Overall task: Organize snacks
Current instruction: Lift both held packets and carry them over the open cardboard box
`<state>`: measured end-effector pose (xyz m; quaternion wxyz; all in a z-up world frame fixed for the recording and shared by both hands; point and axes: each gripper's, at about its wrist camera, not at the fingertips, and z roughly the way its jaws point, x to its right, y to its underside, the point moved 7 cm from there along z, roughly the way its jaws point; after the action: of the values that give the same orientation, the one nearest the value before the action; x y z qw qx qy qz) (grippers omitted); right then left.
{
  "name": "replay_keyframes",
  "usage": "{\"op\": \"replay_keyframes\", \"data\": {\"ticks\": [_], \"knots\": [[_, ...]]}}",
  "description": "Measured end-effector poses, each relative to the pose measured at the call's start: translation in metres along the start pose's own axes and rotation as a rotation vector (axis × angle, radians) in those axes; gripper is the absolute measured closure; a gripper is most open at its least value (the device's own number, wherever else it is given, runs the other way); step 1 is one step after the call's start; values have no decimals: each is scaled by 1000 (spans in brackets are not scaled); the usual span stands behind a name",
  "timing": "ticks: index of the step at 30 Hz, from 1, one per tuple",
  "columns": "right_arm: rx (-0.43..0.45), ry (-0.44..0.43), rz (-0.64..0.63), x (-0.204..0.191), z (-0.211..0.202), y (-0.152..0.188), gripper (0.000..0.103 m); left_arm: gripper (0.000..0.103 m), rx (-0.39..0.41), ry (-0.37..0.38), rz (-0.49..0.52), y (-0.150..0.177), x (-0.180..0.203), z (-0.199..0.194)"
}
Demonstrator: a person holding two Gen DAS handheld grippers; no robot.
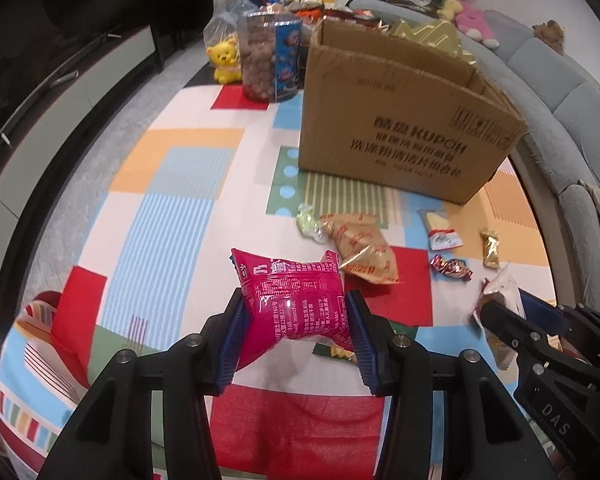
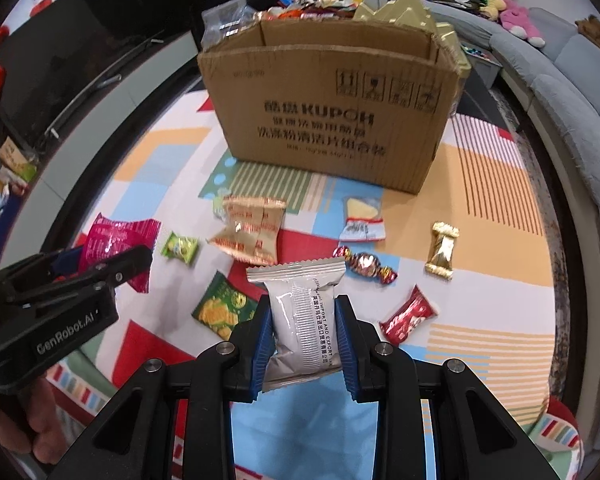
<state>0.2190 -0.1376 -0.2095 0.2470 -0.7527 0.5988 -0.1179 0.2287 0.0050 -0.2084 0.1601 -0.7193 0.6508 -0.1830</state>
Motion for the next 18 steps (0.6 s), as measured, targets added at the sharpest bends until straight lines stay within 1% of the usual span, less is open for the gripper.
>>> {"op": "replay_keyframes", "data": {"ticks": [5,11,18], "knots": [[40,9,27,4,-13,-15,71,55,27,8,24,-15,6,-11],[95,20,53,13,-29,-44,71,55,67,27,52,-40,18,-25],[157,30,76,23,-44,-78,71,55,122,49,81,-81,34,-40]]}}
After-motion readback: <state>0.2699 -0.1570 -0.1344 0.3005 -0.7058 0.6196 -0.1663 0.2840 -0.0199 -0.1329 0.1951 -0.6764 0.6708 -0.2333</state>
